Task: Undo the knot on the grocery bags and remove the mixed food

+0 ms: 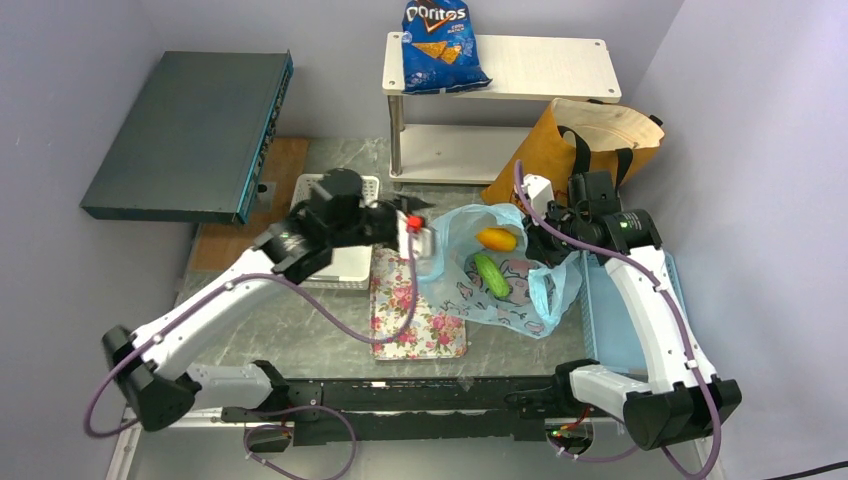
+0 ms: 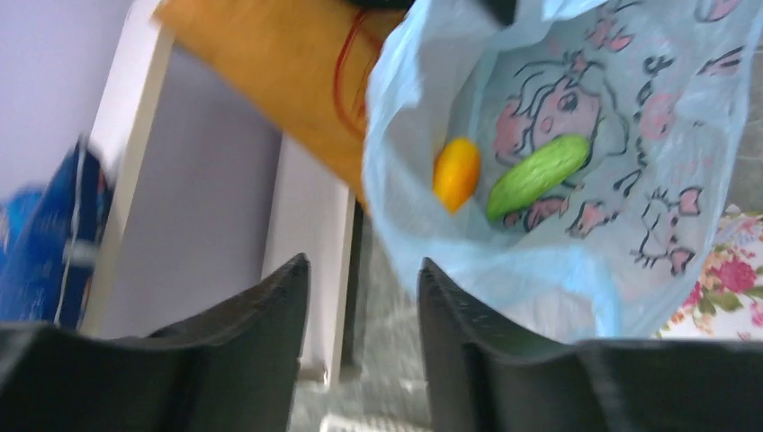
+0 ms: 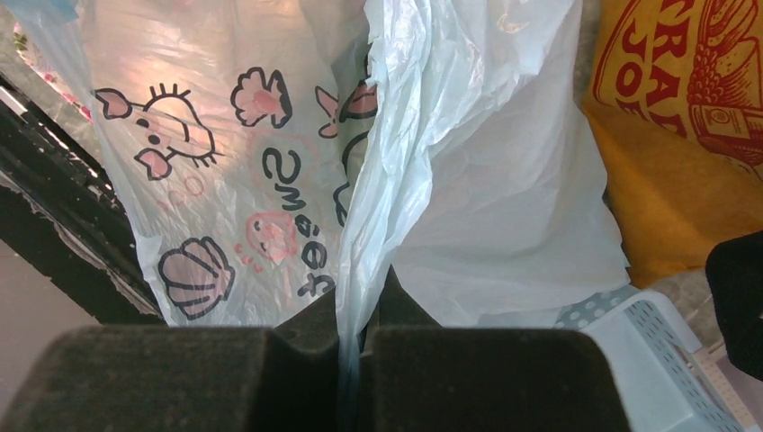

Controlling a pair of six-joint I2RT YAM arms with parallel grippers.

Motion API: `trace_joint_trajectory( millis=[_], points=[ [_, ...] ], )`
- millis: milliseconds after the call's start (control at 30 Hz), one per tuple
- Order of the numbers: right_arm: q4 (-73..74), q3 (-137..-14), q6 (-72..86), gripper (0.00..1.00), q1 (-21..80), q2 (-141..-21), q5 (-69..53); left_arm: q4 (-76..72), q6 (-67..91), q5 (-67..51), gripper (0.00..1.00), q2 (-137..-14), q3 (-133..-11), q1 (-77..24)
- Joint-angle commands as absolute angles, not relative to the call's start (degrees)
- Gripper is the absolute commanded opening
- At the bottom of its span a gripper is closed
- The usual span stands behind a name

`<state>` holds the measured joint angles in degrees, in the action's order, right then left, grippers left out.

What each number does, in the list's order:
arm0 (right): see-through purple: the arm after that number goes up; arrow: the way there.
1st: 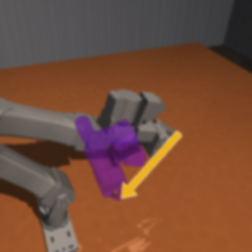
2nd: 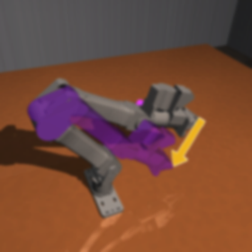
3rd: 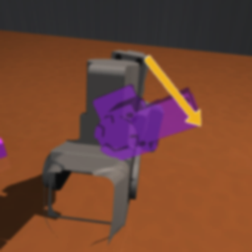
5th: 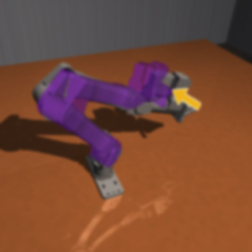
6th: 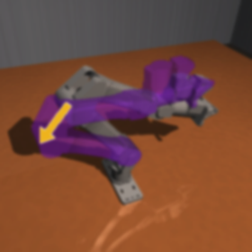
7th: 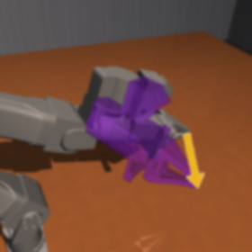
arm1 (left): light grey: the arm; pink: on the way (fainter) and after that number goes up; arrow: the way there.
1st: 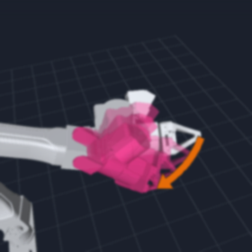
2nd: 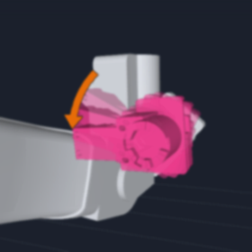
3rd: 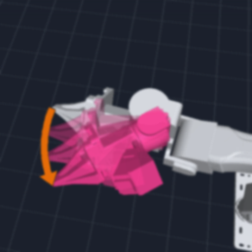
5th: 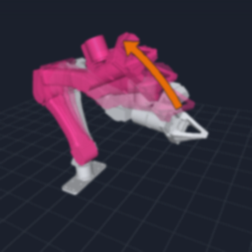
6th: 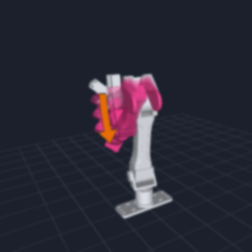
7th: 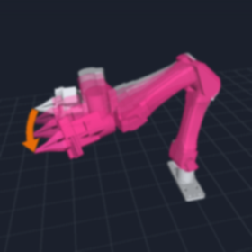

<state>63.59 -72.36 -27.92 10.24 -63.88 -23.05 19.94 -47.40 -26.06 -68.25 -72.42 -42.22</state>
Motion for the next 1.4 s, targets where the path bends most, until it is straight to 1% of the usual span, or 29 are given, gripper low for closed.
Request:
trace_joint_trajectory(
  millis=[0, 100, 167, 233, 300, 467, 600, 700, 833, 933, 1000, 1033, 1067, 1100, 1167, 1267, 1333, 1367],
  points=[
    [61.48, -75.11, -25.04, 0.00, 10.37, -64.15, -24.09, 13.93, -55.73, -28.09, 0.43, -77.20, -73.16, -50.88],
    [61.60, -76.90, -23.72, 0.00, 10.37, -65.31, -23.58, 8.80, -57.05, -28.99, 0.29, -83.18, -72.93, -54.14],
    [61.87, -78.49, -23.41, 0.00, 10.36, -66.05, -23.91, 4.67, -58.07, -28.50, 0.27, -87.84, -72.62, -55.09],
    [62.02, -79.40, -23.41, 0.00, 10.35, -66.61, -24.08, 1.86, -59.62, -26.76, 0.26, -93.38, -73.90, -55.80],
    [62.30, -79.97, -23.49, 0.00, 10.37, -67.14, -24.12, 0.51, -60.15, -24.53, 0.27, -98.80, -77.80, -56.24],
    [62.55, -80.32, -23.64, 0.00, 10.37, -67.73, -24.71, 0.51, -61.26, -19.26, 0.29, -111.75, -87.05, -56.26],
    [62.51, -80.03, -23.92, 0.00, 10.31, -67.66, -24.64, 0.64, -62.36, -14.76, 0.31, -119.64, -92.71, -56.26],
    [63.49, -81.11, -23.90, 0.00, 10.36, -67.92, -25.38, 0.83, -62.75, -12.62, 0.34, -124.56, -95.54, -55.80],
    [64.42, -82.42, -24.04, 0.00, 10.38, -68.18, -26.26, 1.60, -63.49, -10.77, 0.47, -128.25, -98.04, -54.76],
    [64.72, -82.29, -24.28, 0.00, 10.35, -68.13, -26.47, 3.36, -63.92, -10.17, 0.60, -130.42, -99.72, -53.82],
    [64.84, -82.10, -24.33, 0.00, 10.33, -68.09, -26.78, 5.65, -64.31, -9.82, 0.73, -132.06, -101.42, -53.34],
    [64.81, -81.97, -24.32, 0.00, 10.37, -68.10, -26.91, 7.03, -64.42, -9.41, 0.78, -132.91, -102.61, -53.24],
    [64.76, -81.92, -24.38, 0.00, 10.37, -68.11, -26.97, 8.53, -64.61, -9.06, 0.82, -133.91, -103.79, -53.13],
    [64.72, -81.90, -24.42, 0.00, 10.38, -68.13, -27.03, 9.95, -64.75, -8.70, 0.84, -134.88, -104.95, -53.05],
    [64.79, -82.03, -24.64, 0.00, 10.37, -68.34, -27.01, 11.86, -64.67, -8.99, 0.84, -136.05, -106.35, -53.02],
    [64.87, -81.97, -24.86, 0.00, 10.36, -68.48, -26.80, 15.80, -63.40, -11.49, 0.80, -136.57, -108.56, -52.96],
    [64.90, -81.64, -25.37, 0.00, 10.32, -68.48, -26.43, 19.67, -61.21, -14.11, 0.74, -136.67, -110.92, -52.96],
    [64.82, -81.45, -25.54, 0.00, 10.35, -68.39, -25.92, 22.66, -59.66, -15.55, 0.67, -136.55, -112.10, -52.96]
  ],
)
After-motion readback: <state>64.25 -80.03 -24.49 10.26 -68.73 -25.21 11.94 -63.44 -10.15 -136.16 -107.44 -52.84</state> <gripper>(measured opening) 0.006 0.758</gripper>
